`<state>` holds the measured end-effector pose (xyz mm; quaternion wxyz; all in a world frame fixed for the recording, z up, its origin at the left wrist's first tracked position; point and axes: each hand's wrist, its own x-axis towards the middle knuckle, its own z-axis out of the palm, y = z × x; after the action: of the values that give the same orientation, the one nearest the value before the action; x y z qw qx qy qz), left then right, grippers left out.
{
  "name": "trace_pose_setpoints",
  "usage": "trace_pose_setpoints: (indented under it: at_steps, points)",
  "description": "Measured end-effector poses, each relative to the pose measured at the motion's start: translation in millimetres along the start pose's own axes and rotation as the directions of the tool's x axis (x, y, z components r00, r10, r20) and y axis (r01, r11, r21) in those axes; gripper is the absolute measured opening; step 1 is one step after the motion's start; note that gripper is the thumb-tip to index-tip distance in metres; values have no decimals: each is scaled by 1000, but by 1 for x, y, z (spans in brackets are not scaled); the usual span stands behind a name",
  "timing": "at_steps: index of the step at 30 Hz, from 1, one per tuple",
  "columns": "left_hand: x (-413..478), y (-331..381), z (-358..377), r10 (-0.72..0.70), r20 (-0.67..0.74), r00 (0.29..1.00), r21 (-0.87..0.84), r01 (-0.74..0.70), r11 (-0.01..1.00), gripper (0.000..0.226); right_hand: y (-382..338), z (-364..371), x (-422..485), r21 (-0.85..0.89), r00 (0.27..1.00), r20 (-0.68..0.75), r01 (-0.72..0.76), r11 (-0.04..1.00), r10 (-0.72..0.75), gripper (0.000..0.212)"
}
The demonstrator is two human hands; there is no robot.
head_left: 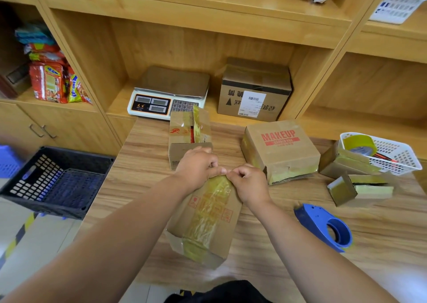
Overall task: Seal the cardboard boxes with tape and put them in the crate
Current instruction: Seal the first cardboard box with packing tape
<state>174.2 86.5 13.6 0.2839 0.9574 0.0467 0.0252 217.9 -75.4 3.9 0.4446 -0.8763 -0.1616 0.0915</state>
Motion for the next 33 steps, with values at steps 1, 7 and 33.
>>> trace_pose_setpoints:
  at_steps: [1, 7, 33]
  points:
    - [-1, 0, 1, -7, -10, 1000, -23, 7, 1000, 35, 0, 0, -2, -1, 1000, 4, 1, 1000, -1, 28]
    - [-7, -3, 4, -20, -44, 999, -35, 18, 999, 33, -7, 1, -18, -339, 994, 14, 105, 935, -106, 17]
    - [-43, 13, 1, -495, -18, 869, -15, 495, 869, 60, -16, 32, -154, 175, 979, 27, -202, 964, 200, 61]
